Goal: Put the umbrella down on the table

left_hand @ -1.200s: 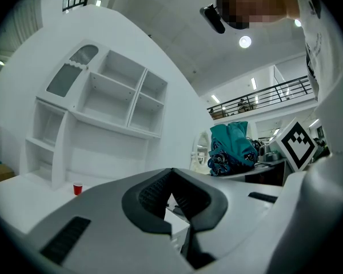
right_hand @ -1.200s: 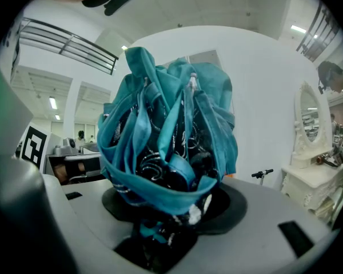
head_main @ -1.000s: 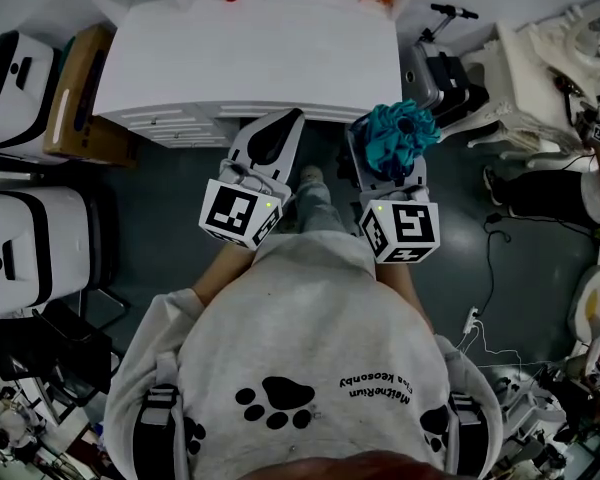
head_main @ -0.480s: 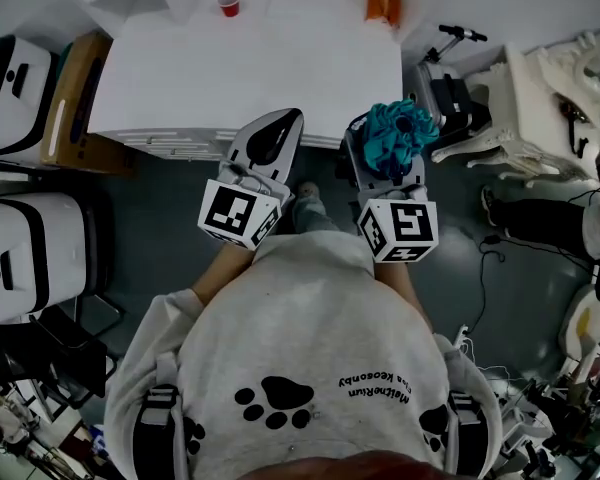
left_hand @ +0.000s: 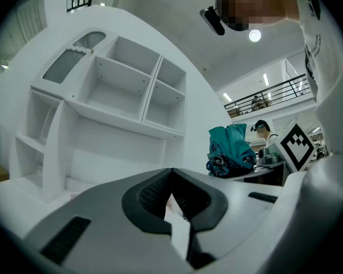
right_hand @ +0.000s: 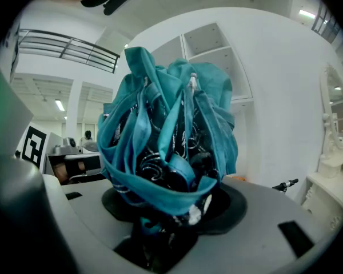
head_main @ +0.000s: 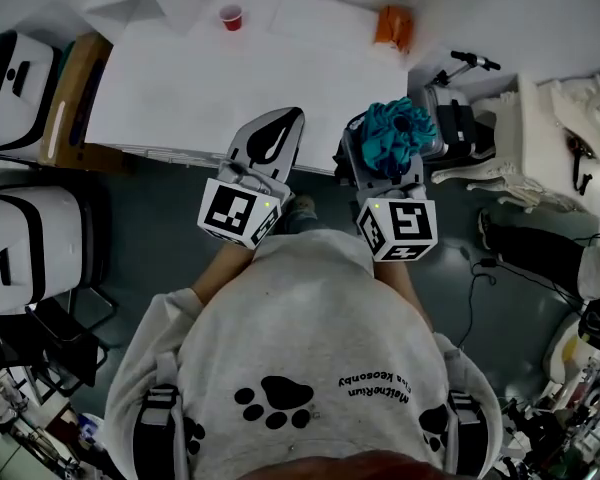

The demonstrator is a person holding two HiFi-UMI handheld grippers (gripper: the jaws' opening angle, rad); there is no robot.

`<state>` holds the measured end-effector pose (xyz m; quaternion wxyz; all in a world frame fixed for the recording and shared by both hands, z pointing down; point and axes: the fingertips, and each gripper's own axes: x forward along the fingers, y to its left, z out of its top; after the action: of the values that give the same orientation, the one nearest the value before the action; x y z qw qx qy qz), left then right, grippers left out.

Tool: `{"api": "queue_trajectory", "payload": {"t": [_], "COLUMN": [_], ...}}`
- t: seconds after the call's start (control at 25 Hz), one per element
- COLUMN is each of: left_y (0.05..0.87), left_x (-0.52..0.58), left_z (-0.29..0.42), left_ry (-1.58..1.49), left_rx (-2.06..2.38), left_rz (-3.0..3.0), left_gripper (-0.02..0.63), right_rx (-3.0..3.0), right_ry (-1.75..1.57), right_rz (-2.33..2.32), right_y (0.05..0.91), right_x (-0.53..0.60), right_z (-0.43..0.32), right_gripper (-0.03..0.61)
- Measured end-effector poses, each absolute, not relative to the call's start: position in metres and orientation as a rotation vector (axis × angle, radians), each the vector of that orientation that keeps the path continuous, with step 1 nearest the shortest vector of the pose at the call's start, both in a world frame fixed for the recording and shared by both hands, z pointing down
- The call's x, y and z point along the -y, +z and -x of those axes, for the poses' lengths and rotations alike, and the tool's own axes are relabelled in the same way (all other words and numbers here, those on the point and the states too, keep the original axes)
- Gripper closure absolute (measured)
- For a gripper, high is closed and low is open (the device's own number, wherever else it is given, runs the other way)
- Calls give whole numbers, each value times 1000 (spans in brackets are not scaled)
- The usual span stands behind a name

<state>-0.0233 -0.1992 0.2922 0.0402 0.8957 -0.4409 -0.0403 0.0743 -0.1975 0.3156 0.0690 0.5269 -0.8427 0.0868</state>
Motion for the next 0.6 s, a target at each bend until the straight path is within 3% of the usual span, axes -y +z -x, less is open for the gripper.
{"api": "queue_trajectory", "payload": {"t": [0.6], "left_y": [304], "left_x": [252], "left_z": [12], "left_ry": [-93], "left_rx": [1350], "left_rz": [-2745], "left_gripper": [603], "right_rx": [2543], "right_ry": [304], "right_rz": [-1545], "right_y": [331], "right_x": [252], "right_z": [-79], "right_gripper": [314]}}
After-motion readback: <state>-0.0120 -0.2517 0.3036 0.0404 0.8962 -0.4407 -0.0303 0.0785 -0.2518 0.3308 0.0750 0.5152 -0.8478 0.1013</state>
